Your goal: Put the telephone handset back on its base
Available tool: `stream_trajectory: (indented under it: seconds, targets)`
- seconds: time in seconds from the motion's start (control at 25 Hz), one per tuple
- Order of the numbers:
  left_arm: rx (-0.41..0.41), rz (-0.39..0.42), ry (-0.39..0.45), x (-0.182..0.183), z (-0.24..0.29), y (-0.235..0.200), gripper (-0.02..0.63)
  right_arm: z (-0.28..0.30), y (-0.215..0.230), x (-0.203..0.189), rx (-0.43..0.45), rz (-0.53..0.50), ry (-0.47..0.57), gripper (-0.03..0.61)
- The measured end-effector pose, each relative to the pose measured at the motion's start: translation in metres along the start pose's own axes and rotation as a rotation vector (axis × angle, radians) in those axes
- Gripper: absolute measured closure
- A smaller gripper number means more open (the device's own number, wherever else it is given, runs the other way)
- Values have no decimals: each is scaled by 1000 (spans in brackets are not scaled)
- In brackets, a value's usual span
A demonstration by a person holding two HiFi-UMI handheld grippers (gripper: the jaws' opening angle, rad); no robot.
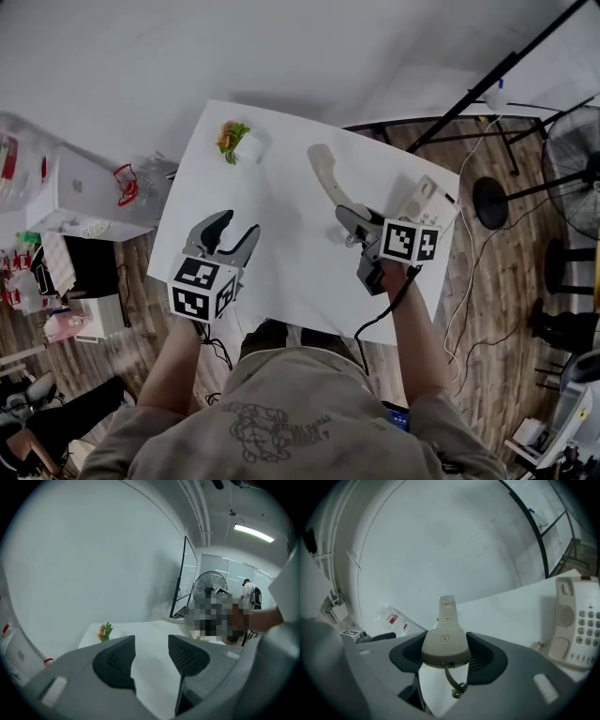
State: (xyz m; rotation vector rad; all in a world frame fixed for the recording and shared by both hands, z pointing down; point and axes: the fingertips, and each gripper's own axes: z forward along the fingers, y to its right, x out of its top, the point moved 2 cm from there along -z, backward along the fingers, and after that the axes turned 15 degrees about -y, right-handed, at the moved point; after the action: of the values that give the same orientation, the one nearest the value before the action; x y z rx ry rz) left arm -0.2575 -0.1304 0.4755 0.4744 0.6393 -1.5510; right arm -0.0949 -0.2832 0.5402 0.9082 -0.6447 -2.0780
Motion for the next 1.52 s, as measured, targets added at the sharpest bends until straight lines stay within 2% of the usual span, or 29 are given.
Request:
stream_trajectory:
  seconds: [0.32,0.52,0.68,0.72,0.8,0.96,1.16,1.28,1.4,1.52]
  targets:
    - [-50,15,69,17,-27,16,394,-79,-52,6,11,-70,155,311]
    - [-87,-42,90,11,-39,14,394,-102,-55,-4,-17,-70,189,311]
    - [-127,-36,101,15,-42,25,394,-113,-69,-13,21,-63,195,311]
    - [-172,-39,111,19,-41,34,394,-114,-75,-15,32,-69,193,311]
    - [-320,-71,151,29,-39,58,392,-116,-90,-20,65,-83,193,311]
    - [-628,-212,249,54,-39,104,326,-123,-125,-32,180,-108,199,311]
    - [-895,-294,351,82,-65,140,275,-136,-170,-42,363,-166,211,311]
    - [-983,-288,428,92,-83,153,275,-140,-185,-50,460,-195,208,310]
    - [-1036,-233,479,97,-100,169,279,-145,-194,-56,568,-184,222,310]
    - [-1091,-186,513,99,-114,183,317,-148,-199,-59,681,-150,242,310]
